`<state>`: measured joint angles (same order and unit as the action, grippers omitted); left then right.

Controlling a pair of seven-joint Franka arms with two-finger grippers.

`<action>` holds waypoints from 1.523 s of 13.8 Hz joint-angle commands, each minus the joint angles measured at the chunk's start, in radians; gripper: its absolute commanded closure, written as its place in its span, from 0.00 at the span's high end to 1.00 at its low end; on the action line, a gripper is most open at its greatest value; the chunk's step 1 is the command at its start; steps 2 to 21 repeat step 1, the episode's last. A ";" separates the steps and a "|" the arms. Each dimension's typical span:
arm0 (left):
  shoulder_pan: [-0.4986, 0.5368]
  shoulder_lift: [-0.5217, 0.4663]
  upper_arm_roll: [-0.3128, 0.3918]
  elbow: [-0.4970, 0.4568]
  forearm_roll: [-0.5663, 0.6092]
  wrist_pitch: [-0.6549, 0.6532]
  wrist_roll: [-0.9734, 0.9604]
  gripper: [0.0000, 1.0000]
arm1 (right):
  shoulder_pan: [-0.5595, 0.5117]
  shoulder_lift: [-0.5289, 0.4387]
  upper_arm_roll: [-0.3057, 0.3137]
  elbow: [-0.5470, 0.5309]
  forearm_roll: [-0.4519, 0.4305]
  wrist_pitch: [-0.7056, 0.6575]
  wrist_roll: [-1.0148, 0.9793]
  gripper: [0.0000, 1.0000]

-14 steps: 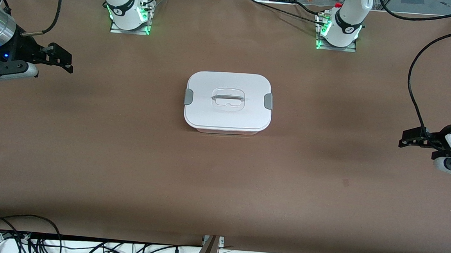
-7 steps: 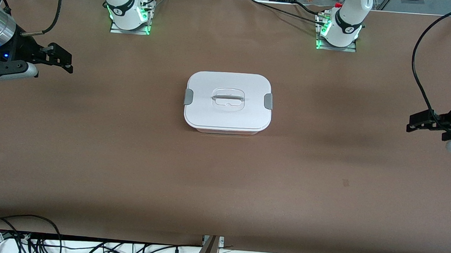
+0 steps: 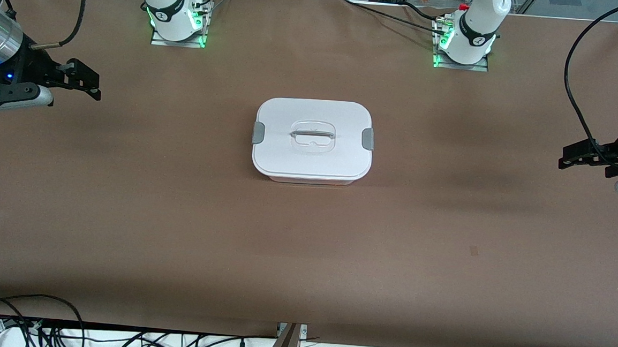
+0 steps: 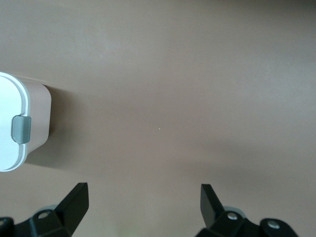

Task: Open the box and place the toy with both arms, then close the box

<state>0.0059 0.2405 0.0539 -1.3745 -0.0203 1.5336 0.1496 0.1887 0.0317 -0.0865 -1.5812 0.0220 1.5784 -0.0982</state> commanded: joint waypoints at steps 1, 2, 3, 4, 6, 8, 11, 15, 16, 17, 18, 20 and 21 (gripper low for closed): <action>-0.023 -0.013 0.004 -0.009 -0.012 0.013 -0.008 1.00 | -0.002 0.002 0.001 0.018 0.001 -0.020 -0.015 1.00; -0.023 -0.013 0.004 -0.009 -0.012 0.013 -0.008 1.00 | -0.002 0.002 0.001 0.018 0.001 -0.020 -0.015 1.00; -0.023 -0.013 0.004 -0.009 -0.012 0.013 -0.008 1.00 | -0.002 0.002 0.001 0.018 0.001 -0.020 -0.015 1.00; -0.023 -0.013 0.004 -0.009 -0.012 0.013 -0.008 1.00 | -0.002 0.002 0.001 0.018 0.001 -0.020 -0.015 1.00; -0.023 -0.013 0.004 -0.009 -0.012 0.013 -0.008 1.00 | -0.002 0.002 0.001 0.018 0.001 -0.020 -0.015 1.00; -0.023 -0.013 0.004 -0.009 -0.012 0.013 -0.008 1.00 | -0.002 0.002 0.001 0.018 0.001 -0.020 -0.015 1.00; -0.023 -0.013 0.004 -0.009 -0.012 0.013 -0.008 1.00 | -0.002 0.002 0.001 0.018 0.001 -0.020 -0.015 1.00; -0.023 -0.013 0.004 -0.009 -0.012 0.013 -0.008 1.00 | -0.002 0.002 0.001 0.018 0.001 -0.020 -0.015 1.00; -0.023 -0.013 0.004 -0.009 -0.012 0.013 -0.008 1.00 | -0.002 0.002 0.001 0.018 0.001 -0.020 -0.015 1.00; -0.023 -0.013 0.004 -0.009 -0.012 0.013 -0.008 1.00 | -0.002 0.002 0.001 0.018 0.001 -0.020 -0.015 1.00; -0.023 -0.013 0.004 -0.009 -0.012 0.013 -0.008 1.00 | -0.002 0.002 0.001 0.018 0.001 -0.020 -0.015 1.00; -0.023 -0.013 0.004 -0.009 -0.012 0.013 -0.008 1.00 | -0.002 0.002 0.001 0.018 0.001 -0.020 -0.015 1.00; -0.023 -0.013 0.004 -0.009 -0.012 0.013 -0.008 1.00 | -0.002 0.002 0.001 0.018 0.001 -0.020 -0.015 1.00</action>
